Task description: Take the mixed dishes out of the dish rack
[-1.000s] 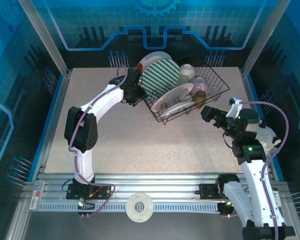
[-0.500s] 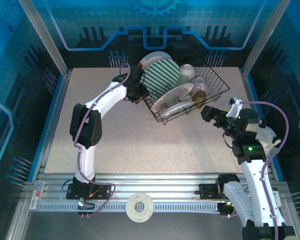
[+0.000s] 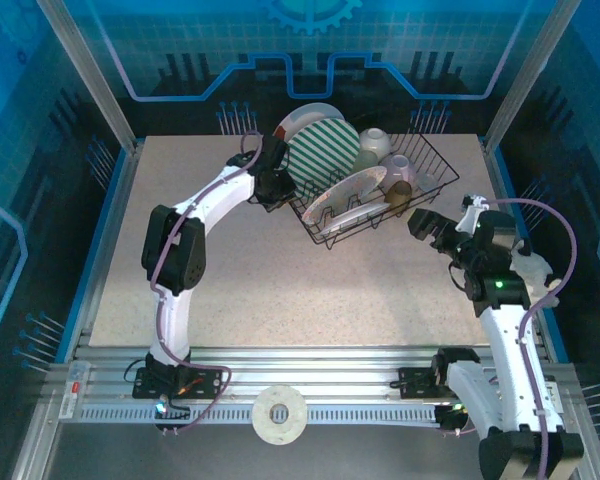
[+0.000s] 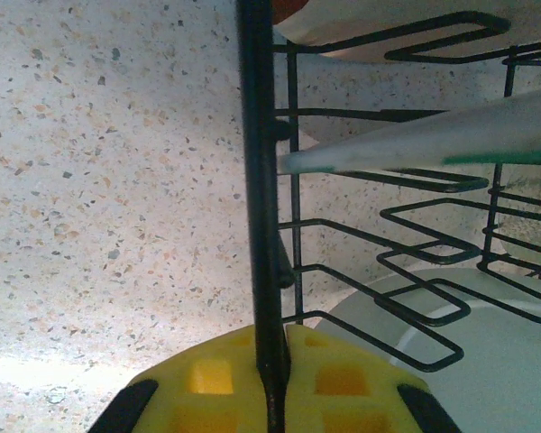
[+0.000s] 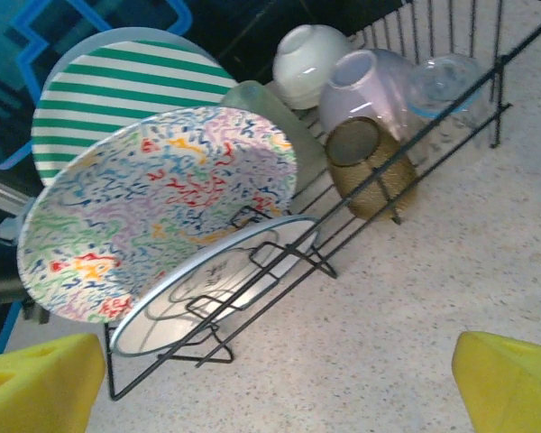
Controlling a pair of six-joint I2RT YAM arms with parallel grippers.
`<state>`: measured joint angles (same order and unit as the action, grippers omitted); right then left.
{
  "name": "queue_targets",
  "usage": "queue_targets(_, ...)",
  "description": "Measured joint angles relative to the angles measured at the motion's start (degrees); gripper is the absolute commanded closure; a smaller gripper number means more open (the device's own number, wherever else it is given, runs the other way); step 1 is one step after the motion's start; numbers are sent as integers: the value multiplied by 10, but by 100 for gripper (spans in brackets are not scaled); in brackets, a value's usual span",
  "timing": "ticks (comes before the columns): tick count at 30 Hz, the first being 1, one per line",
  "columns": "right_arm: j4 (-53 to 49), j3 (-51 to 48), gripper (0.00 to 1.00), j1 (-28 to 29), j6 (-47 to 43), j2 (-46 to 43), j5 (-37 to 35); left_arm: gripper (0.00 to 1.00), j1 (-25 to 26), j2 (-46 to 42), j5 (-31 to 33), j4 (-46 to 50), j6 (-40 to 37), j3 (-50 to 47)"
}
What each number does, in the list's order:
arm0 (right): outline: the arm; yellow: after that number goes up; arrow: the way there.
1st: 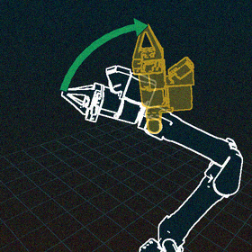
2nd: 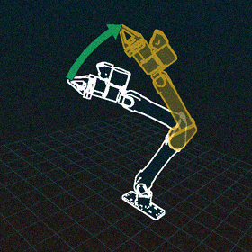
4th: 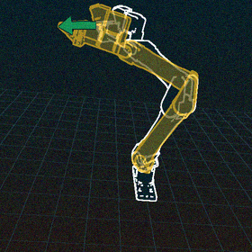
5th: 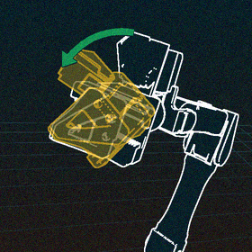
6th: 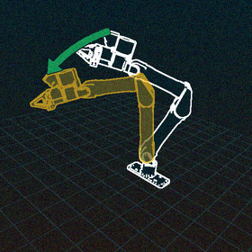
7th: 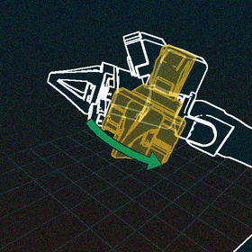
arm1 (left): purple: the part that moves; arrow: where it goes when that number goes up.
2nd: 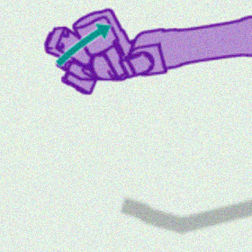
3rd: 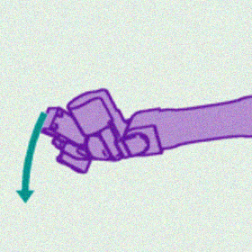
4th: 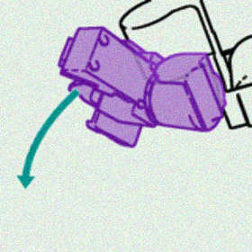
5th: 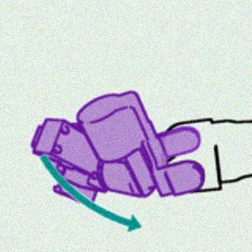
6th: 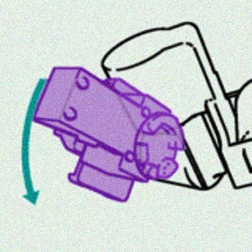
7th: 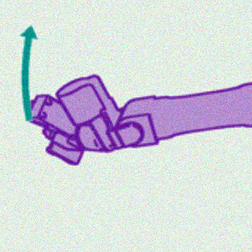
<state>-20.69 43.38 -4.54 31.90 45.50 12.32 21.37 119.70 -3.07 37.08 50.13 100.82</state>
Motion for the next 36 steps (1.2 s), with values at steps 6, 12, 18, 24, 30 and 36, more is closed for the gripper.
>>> queue_targets(6, -3, 14, 0, -9, 0, 24, -14, 100, -15, -29, -24, -19, -30, -46)
queue_targets(12, -3, 21, 0, -9, 0, 47, -21, 100, -42, -59, -33, 9, -86, -78)
queue_targets(18, -2, 21, 0, -9, 0, 69, -31, 100, -65, -80, -41, 37, -151, -98)
queue_targets(24, 6, 21, 0, -10, 5, 77, -33, 100, -70, -137, -48, 36, -171, -172)
queue_targets(30, 19, -8, 0, -10, 24, 72, -32, 100, -69, -219, -54, 9, -139, -277)
queue_targets(36, 28, -56, 1, -4, 62, 68, -24, 100, -51, -302, -50, -36, -62, -377)
